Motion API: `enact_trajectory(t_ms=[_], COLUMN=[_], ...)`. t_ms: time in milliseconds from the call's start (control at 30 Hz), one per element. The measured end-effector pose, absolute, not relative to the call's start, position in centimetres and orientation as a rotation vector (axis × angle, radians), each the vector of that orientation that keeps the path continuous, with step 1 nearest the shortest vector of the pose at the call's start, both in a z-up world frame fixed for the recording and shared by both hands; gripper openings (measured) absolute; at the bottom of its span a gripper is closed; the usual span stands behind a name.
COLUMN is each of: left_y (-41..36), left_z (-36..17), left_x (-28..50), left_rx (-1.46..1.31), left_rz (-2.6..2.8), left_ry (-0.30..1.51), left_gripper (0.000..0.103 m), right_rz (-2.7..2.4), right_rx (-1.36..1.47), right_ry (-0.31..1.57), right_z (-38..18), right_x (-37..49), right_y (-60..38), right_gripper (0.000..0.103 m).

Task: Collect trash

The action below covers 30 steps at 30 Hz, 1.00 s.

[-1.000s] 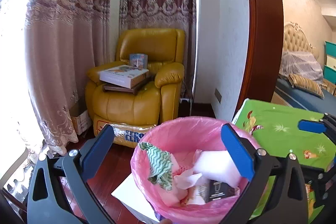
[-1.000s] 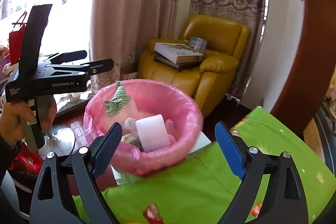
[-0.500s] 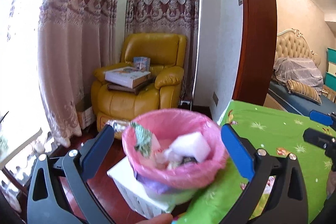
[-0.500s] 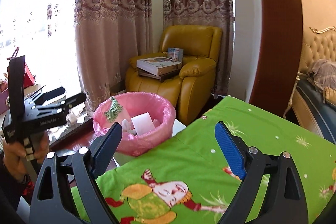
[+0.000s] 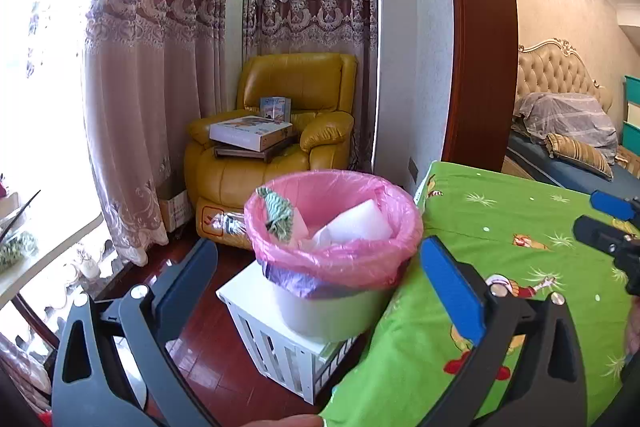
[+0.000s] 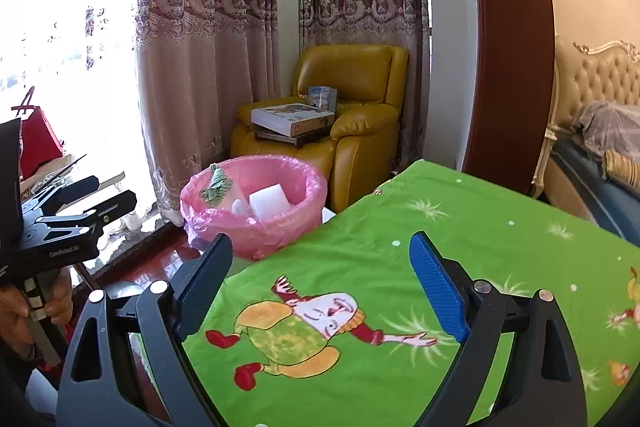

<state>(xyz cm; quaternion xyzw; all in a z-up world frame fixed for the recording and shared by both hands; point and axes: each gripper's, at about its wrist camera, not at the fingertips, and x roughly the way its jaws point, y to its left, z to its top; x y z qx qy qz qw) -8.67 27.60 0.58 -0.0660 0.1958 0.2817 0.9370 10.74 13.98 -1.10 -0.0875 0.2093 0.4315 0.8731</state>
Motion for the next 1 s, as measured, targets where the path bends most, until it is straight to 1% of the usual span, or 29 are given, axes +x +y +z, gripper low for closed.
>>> enact_trajectory(t_ms=[333,533,800,1000], left_y=[26.6,25.6,24.0,23.5], left_z=[-0.1,-0.7,-0.3,0.2], left_x=[-10.8,-10.3,-10.3,-10.5], left_rx=[-0.206,-0.217,-0.153,-0.096], left_rz=[0.557,0.535,0.545,0.589], left_ry=[0.424,0.460,0.426,0.395], left_gripper=[0.099,0.099,0.099,0.099], right_rz=[0.882,0.876,0.874,0.886], right_rx=[-0.172,-0.191,-0.196,-0.177], right_ry=[0.468,0.454,0.470,0.454], right_z=[-2.6,-2.9,-3.8,-3.2], right_x=[10.2,9.5,9.9,9.5], right_y=[14.8,14.8,14.9,14.6], right_gripper=[0.085,0.084,0.084,0.085])
